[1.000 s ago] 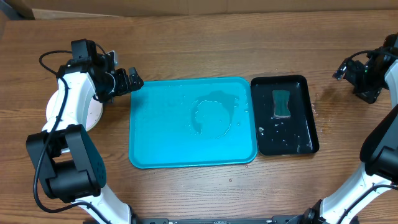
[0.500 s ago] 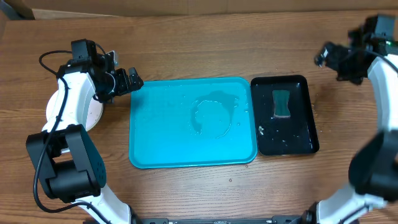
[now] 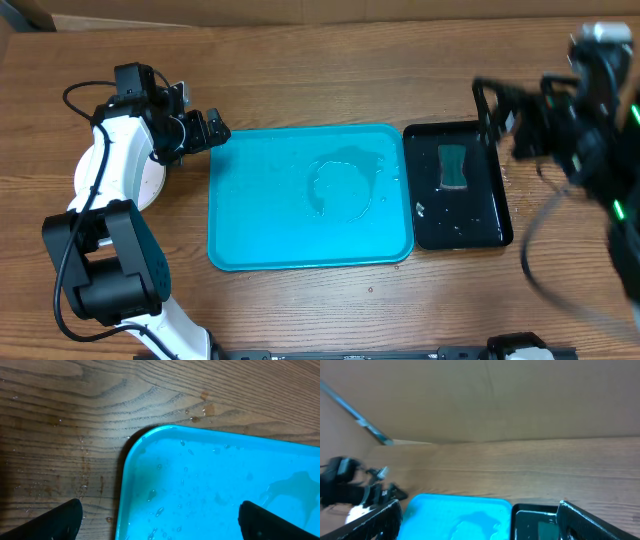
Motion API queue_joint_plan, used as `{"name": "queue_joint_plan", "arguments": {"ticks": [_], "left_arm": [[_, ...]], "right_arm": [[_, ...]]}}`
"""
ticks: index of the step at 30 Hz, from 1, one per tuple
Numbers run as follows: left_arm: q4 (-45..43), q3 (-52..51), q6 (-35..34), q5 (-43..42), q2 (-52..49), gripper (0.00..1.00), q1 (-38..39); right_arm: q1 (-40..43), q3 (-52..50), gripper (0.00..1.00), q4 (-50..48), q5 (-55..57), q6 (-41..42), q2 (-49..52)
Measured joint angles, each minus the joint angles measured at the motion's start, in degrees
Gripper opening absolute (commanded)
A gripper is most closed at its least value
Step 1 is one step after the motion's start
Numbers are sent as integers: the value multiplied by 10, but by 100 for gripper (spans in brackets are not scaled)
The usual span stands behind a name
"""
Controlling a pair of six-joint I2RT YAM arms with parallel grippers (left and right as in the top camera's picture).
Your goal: Clean dirty plates on tray and stack at the side
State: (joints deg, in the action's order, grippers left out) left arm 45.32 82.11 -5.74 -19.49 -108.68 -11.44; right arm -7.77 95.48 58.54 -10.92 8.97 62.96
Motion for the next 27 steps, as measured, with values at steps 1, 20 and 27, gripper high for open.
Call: {"name": "queue_joint_plan", "arguments": {"ticks": [1, 20, 27], "left_arm": [[0, 0, 0, 0, 0, 100, 0], [-1, 0, 0, 0, 0, 100, 0], [-1, 0, 0, 2, 0, 100, 0]], "right_arm": [[-2, 0, 100, 13, 1, 0, -21], [14, -135, 100, -87, 54, -23, -301], [36, -363, 100, -299, 54, -50, -425]]}}
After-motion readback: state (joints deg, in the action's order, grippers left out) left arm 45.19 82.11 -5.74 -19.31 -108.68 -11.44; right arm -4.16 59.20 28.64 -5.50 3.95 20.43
